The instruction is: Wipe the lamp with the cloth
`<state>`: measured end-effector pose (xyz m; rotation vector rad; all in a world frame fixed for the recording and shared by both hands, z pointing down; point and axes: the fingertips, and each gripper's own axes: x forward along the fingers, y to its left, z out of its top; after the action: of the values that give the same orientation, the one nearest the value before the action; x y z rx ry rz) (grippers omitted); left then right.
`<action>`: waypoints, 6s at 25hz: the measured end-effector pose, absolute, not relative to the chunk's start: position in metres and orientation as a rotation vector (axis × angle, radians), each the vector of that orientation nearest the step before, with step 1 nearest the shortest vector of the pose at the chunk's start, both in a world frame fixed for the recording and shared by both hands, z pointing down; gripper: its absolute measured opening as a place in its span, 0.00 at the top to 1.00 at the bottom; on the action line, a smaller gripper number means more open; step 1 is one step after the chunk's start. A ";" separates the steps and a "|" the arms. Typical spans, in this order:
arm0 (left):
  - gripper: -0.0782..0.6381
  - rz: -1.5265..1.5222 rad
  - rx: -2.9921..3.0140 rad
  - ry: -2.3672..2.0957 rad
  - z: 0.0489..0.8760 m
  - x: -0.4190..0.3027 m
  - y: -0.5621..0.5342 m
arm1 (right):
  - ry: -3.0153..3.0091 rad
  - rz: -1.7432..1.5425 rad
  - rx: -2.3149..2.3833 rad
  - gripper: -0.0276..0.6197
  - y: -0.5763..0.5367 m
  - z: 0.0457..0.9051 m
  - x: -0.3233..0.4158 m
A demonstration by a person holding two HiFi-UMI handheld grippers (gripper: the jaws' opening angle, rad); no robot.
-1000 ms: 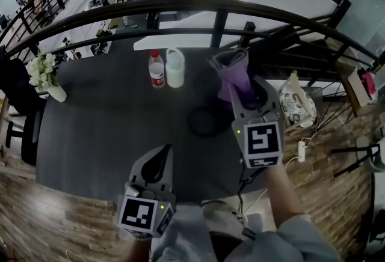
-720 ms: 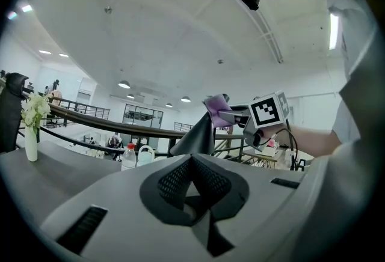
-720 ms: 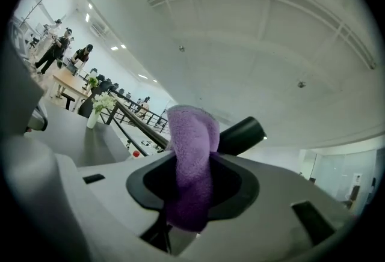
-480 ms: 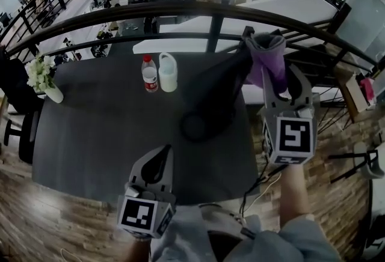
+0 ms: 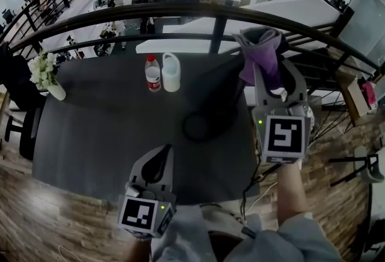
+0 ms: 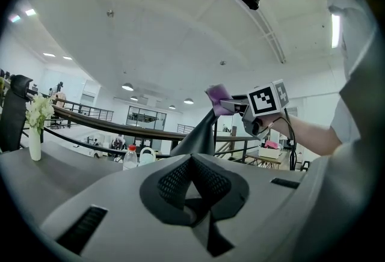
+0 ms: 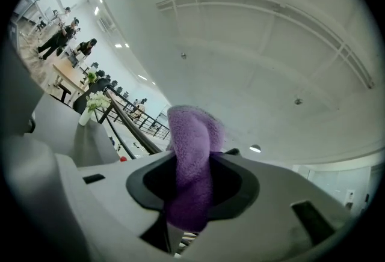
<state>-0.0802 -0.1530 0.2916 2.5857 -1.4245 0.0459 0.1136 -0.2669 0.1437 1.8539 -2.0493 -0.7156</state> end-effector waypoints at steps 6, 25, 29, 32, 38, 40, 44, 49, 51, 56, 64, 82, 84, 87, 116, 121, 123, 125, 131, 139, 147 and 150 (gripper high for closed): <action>0.88 0.057 2.560 -1.452 0.295 -0.091 -0.151 | -2.127 -0.605 1.739 0.75 -0.275 0.185 0.076; 0.88 0.088 2.538 -1.476 0.298 -0.098 -0.163 | -2.291 -0.382 1.447 0.75 -0.254 0.285 0.022; 0.88 0.106 2.555 -1.472 0.301 -0.093 -0.166 | -2.272 -0.395 1.461 0.75 -0.248 0.288 0.042; 0.88 0.106 2.568 -1.470 0.301 -0.090 -0.169 | -2.252 -0.405 1.502 0.75 -0.249 0.285 0.061; 0.88 0.104 2.550 -1.459 0.299 -0.072 -0.171 | -2.210 -0.416 1.624 0.75 -0.255 0.272 0.109; 0.88 0.110 2.556 -1.450 0.300 -0.067 -0.171 | -2.175 -0.455 1.654 0.75 -0.257 0.264 0.122; 0.88 0.117 2.561 -1.448 0.298 -0.053 -0.172 | -2.163 -0.505 1.707 0.74 -0.261 0.245 0.146; 0.88 0.131 2.550 -1.455 0.299 -0.043 -0.171 | -2.152 -0.554 1.737 0.74 -0.266 0.230 0.162; 0.88 0.130 2.542 -1.456 0.301 -0.043 -0.170 | -2.155 -0.545 1.728 0.74 -0.270 0.234 0.164; 0.88 0.138 2.518 -1.476 0.307 -0.040 -0.171 | -2.176 -0.489 1.684 0.74 -0.278 0.260 0.163; 0.88 0.171 2.462 -1.537 0.315 -0.044 -0.168 | -2.202 -0.313 1.607 0.74 -0.286 0.320 0.160; 0.88 0.287 2.373 -1.588 0.342 -0.056 -0.171 | -2.098 -0.028 1.486 0.74 -0.278 0.454 0.159; 0.88 0.305 2.355 -1.579 0.347 -0.057 -0.171 | -2.086 -0.018 1.490 0.74 -0.276 0.462 0.159; 0.88 0.311 2.353 -1.570 0.350 -0.058 -0.171 | -2.073 -0.008 1.491 0.75 -0.271 0.471 0.156; 0.88 0.375 2.258 -1.577 0.379 -0.098 -0.155 | -1.781 0.262 1.343 0.75 -0.274 0.587 0.094; 0.88 0.372 2.253 -1.579 0.381 -0.106 -0.152 | -1.755 0.260 1.327 0.75 -0.291 0.590 0.078; 0.88 0.373 2.253 -1.582 0.380 -0.110 -0.150 | -1.761 0.246 1.307 0.75 -0.295 0.591 0.070; 0.88 0.376 2.244 -1.586 0.381 -0.113 -0.147 | -1.782 0.226 1.280 0.75 -0.300 0.591 0.059; 0.88 0.369 2.227 -1.599 0.382 -0.124 -0.142 | -1.875 0.155 1.134 0.75 -0.305 0.594 0.007; 0.88 0.358 2.242 -1.588 0.382 -0.122 -0.140 | -1.940 -0.005 0.945 0.76 -0.271 0.590 -0.028; 0.88 0.343 2.284 -1.542 0.378 -0.104 -0.143 | -1.977 0.027 0.837 0.76 -0.226 0.598 -0.003; 0.88 0.342 2.294 -1.531 0.378 -0.095 -0.144 | -1.964 0.039 0.868 0.76 -0.223 0.598 0.022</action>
<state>-0.0953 -0.1440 0.3777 2.2940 -1.5309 0.3424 0.0218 -0.2233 0.5976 0.8678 -1.9645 0.0390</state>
